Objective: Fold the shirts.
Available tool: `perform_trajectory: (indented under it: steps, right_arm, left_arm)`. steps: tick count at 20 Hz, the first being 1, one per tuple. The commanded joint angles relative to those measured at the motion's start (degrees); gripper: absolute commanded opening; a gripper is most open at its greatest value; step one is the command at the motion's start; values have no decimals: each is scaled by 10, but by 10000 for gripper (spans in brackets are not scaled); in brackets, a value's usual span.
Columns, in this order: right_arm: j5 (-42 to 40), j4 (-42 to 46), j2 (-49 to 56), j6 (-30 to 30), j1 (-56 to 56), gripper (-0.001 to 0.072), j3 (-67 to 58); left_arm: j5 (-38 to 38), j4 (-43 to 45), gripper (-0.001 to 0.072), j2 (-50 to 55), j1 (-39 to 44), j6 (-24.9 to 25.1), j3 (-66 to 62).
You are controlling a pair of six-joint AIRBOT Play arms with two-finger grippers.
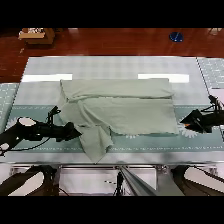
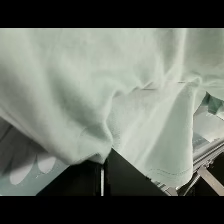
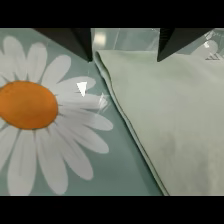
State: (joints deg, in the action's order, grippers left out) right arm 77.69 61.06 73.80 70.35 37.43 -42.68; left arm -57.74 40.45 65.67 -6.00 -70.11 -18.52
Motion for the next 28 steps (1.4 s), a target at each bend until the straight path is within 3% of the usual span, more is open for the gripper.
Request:
perform_trajectory:
  steps: [1, 4, 5, 6, 8, 11, 13, 17, 20, 24, 28]
  right_arm:
    - [-40, -21, 0, -6, -3, 495, 53]
    - [-74, -21, 0, -3, -41, 494, 82]
    - [-90, -22, 0, 3, -61, 460, 87]
    - [-100, -24, 0, 5, -79, 352, 87]
    - [-110, -51, 0, -5, -103, 31, 83]
    - [-29, -86, -11, -75, -104, 22, 21]
    - [-6, -88, -41, -76, -104, 22, -49]
    - [-124, -192, -78, -49, -126, 20, -148]
    - [-227, -185, -46, -39, -195, 20, -183]
    - [-370, -186, 36, -19, -254, 20, -210]
    - [-402, -188, 120, -16, -266, 20, -260]
  left_arm:
    - [27, 30, 30, -1, -1, 0, -1]
    - [27, 30, 30, -1, -1, 0, -4]
    - [27, 30, 30, -1, -1, 0, -6]
    - [28, 30, 30, -1, -1, 0, -8]
    - [28, 30, 30, -1, -1, 1, -16]
    - [2, 30, 29, -19, -7, 31, -63]
    - [-23, 30, 30, -52, -28, 37, -131]
    - [-23, 3, 30, -85, -56, 37, -287]
    - [33, 0, 30, -53, -40, 36, -357]
    - [47, 0, 30, 68, -29, 37, -436]
    - [28, 0, 31, 192, -29, 36, -537]
